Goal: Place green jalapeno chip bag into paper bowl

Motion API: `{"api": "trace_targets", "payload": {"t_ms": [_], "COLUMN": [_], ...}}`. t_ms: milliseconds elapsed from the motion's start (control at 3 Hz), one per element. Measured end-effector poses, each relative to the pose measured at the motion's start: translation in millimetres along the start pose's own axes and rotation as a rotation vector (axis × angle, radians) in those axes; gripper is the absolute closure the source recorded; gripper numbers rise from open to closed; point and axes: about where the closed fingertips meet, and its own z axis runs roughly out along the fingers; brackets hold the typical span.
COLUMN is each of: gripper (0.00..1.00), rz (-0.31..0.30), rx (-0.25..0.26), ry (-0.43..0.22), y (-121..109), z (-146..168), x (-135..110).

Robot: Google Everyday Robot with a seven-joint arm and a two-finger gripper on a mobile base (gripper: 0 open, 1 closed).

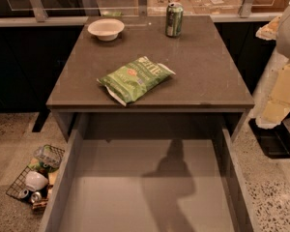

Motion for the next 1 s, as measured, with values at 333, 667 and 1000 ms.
{"api": "trace_targets", "payload": {"t_ms": [333, 667, 1000], "gripper": [0.00, 0.00, 0.00], "rz": [0.001, 0.013, 0.070], "rx": [0.016, 0.078, 0.126], "ry": [-0.007, -0.058, -0.173], "y": [-7, -33, -61], "z": [2, 16, 51], "x": [-3, -16, -42]}}
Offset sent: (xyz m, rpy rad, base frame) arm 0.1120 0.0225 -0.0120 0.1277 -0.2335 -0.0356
